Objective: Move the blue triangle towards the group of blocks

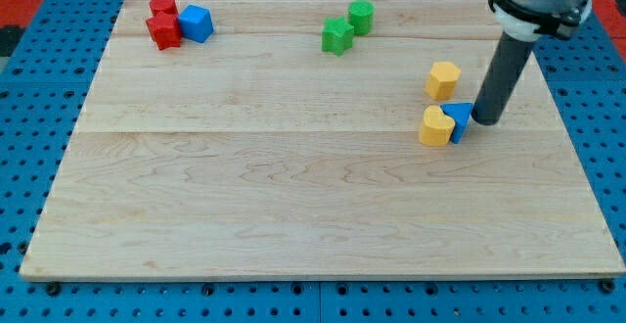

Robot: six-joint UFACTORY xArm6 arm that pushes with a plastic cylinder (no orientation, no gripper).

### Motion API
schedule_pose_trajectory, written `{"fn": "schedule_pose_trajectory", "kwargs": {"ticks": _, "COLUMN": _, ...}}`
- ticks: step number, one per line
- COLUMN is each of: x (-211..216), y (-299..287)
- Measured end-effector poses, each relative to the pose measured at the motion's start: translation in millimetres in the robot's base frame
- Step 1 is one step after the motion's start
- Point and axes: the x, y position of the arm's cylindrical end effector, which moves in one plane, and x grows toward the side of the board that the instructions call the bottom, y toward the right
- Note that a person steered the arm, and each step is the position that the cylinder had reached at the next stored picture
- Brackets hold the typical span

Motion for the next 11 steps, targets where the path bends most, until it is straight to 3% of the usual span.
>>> {"fn": "schedule_pose_trajectory", "kwargs": {"ticks": 1, "x": 26.6, "y": 1.1}}
{"fn": "schedule_pose_trajectory", "kwargs": {"ticks": 2, "x": 24.0, "y": -5.0}}
{"fn": "schedule_pose_trajectory", "kwargs": {"ticks": 5, "x": -7.2, "y": -55.8}}
{"fn": "schedule_pose_trajectory", "kwargs": {"ticks": 8, "x": -28.4, "y": -54.9}}
{"fn": "schedule_pose_trajectory", "kwargs": {"ticks": 11, "x": -87.2, "y": -93.2}}
